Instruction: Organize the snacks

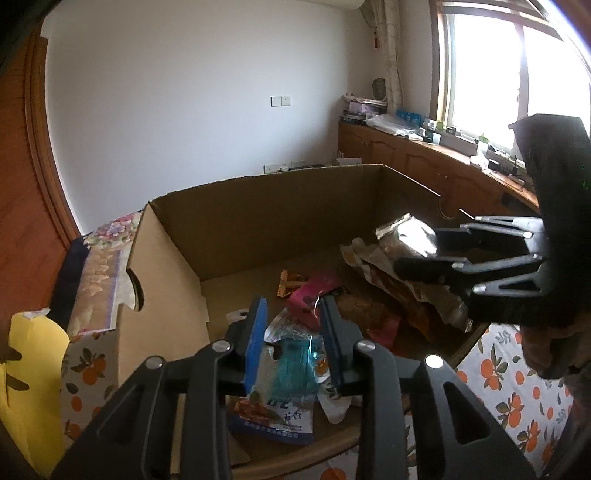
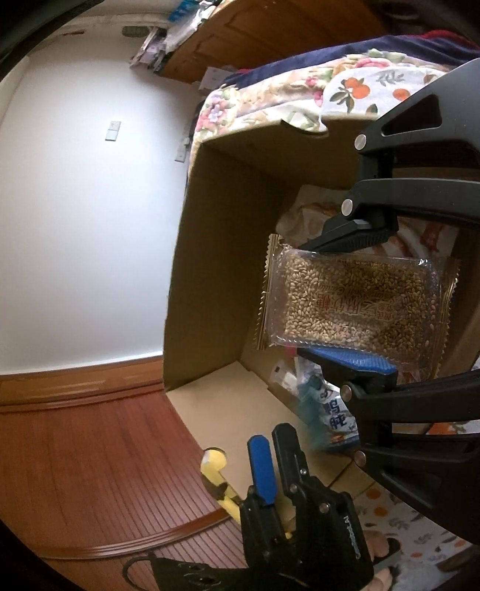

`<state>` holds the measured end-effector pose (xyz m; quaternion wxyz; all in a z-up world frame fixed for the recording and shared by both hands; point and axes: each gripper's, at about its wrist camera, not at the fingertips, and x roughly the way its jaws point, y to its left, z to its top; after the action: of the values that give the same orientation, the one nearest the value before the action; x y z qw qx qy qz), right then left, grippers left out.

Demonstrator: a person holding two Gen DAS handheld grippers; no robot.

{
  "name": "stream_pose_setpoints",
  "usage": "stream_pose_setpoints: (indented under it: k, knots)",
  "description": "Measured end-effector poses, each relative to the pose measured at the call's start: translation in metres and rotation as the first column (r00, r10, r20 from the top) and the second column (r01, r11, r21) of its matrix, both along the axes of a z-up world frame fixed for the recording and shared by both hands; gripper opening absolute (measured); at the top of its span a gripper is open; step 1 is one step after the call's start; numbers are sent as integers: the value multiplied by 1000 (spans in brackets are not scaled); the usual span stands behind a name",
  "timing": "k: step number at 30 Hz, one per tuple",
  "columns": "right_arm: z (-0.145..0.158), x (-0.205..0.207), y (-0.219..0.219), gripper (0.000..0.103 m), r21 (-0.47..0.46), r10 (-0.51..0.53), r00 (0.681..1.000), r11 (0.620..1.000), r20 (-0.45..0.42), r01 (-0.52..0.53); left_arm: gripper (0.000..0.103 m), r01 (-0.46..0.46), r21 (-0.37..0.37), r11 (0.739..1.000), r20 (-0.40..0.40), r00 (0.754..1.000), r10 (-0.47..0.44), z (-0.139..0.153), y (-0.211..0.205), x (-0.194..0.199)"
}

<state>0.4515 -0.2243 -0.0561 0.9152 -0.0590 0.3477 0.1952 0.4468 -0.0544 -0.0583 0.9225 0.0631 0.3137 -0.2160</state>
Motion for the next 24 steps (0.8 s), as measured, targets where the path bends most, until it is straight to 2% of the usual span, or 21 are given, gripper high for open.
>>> stream_pose_setpoints:
  k: [7, 14, 18, 24]
  knots:
    - [-3, 5, 1, 47, 1, -3, 1000, 1000, -17, 3, 37, -21, -23, 1000, 0, 1000, 21, 0, 8, -8]
    - [-5, 7, 2, 50, 12, -10, 999, 1000, -38, 10, 38, -18, 6, 1000, 28, 999, 18, 5, 7, -20]
    - [-6, 5, 4, 61, -6, -9, 1000, 1000, -23, 9, 39, -20, 9, 1000, 40, 999, 20, 11, 7, -29]
    - [-4, 4, 3, 62, -27, -18, 999, 999, -28, 18, 39, -29, 14, 999, 48, 998, 29, 22, 12, -48]
